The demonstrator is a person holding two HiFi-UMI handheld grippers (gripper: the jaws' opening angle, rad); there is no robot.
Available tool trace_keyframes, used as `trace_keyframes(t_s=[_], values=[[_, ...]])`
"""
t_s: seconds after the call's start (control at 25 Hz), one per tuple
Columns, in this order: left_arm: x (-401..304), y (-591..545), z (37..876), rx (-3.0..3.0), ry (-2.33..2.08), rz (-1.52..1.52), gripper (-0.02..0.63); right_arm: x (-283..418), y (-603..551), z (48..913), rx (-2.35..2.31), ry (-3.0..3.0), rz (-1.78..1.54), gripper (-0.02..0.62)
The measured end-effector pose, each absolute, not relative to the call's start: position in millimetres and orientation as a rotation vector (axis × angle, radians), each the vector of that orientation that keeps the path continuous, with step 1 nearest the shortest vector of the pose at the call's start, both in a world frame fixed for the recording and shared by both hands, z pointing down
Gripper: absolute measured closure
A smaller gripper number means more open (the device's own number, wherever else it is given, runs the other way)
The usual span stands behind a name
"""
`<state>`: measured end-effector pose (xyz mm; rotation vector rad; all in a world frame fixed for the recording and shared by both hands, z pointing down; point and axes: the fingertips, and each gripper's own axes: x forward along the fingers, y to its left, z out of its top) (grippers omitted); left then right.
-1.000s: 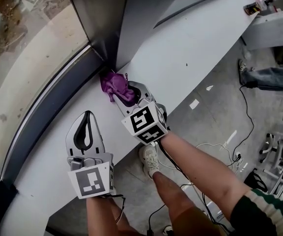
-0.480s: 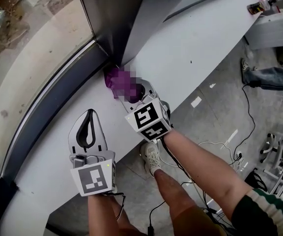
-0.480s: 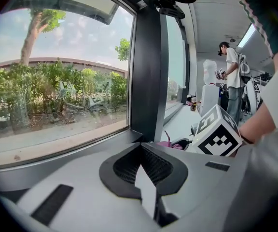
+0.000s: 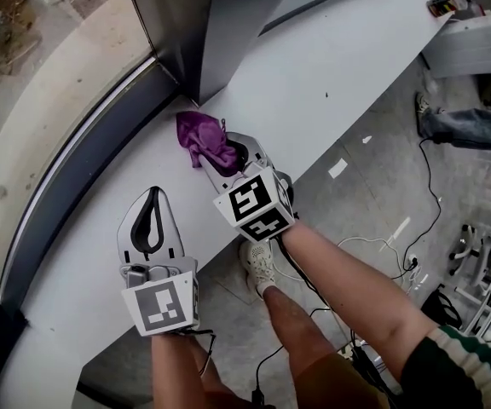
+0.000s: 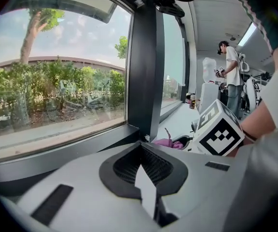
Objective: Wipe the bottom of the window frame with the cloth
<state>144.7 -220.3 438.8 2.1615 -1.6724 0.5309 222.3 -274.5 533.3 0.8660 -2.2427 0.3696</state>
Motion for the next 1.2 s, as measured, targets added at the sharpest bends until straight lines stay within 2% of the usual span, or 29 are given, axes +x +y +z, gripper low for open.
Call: trace_keyframes(t_s=[1.2], values=[[215, -174, 431, 2.243, -1.602, 0.548, 0.6, 295, -184, 533, 0.924, -2.176, 0.501, 0.446]])
